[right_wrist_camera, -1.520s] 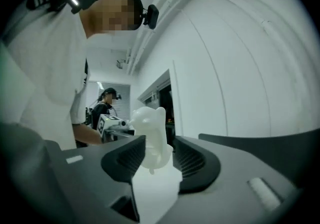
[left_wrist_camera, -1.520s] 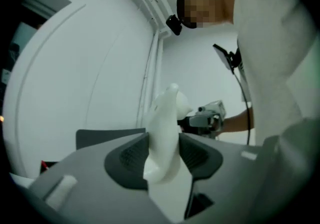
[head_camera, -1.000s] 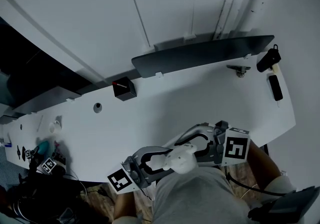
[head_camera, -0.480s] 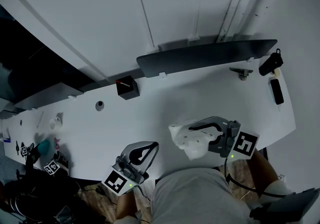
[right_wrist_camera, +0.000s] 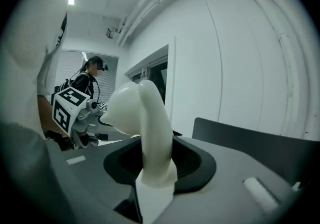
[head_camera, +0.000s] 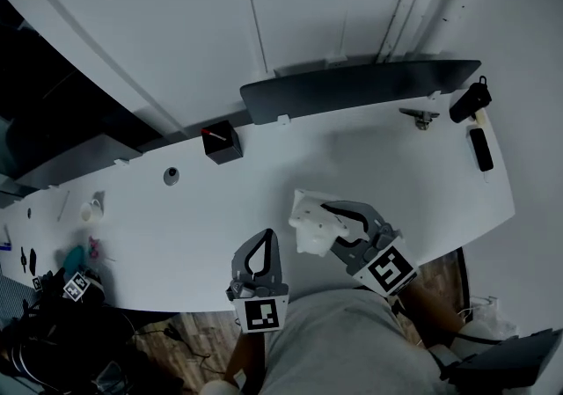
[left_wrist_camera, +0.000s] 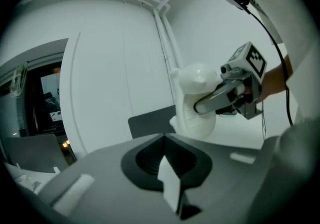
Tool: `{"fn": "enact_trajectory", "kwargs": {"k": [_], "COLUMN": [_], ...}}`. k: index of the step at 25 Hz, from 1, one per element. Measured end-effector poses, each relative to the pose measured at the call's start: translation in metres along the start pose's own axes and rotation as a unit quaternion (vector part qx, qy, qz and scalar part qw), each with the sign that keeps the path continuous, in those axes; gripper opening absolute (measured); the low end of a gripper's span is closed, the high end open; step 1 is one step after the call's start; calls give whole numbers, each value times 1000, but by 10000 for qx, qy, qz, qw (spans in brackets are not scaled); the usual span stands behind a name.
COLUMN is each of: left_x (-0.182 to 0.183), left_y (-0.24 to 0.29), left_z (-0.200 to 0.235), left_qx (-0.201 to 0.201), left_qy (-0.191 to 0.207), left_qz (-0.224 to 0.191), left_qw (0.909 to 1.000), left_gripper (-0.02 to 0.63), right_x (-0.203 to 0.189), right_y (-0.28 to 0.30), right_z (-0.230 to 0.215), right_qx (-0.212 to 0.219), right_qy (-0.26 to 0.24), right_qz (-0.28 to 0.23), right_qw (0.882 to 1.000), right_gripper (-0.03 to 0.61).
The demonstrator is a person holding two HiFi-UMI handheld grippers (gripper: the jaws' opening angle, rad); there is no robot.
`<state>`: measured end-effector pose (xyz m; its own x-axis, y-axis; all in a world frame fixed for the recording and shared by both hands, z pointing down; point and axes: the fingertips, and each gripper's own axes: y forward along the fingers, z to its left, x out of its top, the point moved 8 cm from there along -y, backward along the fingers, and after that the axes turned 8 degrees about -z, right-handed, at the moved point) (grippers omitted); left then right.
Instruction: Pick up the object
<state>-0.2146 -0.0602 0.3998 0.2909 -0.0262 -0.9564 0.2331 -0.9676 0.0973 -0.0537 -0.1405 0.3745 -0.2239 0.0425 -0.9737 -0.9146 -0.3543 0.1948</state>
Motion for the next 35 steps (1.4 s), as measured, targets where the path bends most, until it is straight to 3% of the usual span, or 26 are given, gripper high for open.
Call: {"fn": "enact_trajectory", "kwargs": {"k": [8, 12, 22, 25, 35], "left_x": [-18, -18, 5, 13, 16], "left_y": [-16, -24, -58, -68, -131], "left_z": [-17, -23, -75, -99, -195], "left_qx": [-530, -631, -185, -66, 51], "left_qy": [-128, -53, 108, 126, 130], "left_qz": [-60, -28, 55, 3, 397], "left_qw": [9985, 9980, 9998, 9999, 9991], "left_gripper": [0, 0, 0, 0, 0], "right_x": [-9, -8, -7, -12, -42], "right_y": [5, -5, -55, -81, -171], "right_z": [43, 58, 83, 88, 140], "right_qx": [-734, -852, -1089, -1132, -942], "right_qy": [190, 164, 247, 252, 294], "right_qz": [467, 491, 189, 139, 51], "right_qw": [9960, 9950, 9936, 9932, 9951], "right_gripper": [143, 143, 141, 143, 141]}}
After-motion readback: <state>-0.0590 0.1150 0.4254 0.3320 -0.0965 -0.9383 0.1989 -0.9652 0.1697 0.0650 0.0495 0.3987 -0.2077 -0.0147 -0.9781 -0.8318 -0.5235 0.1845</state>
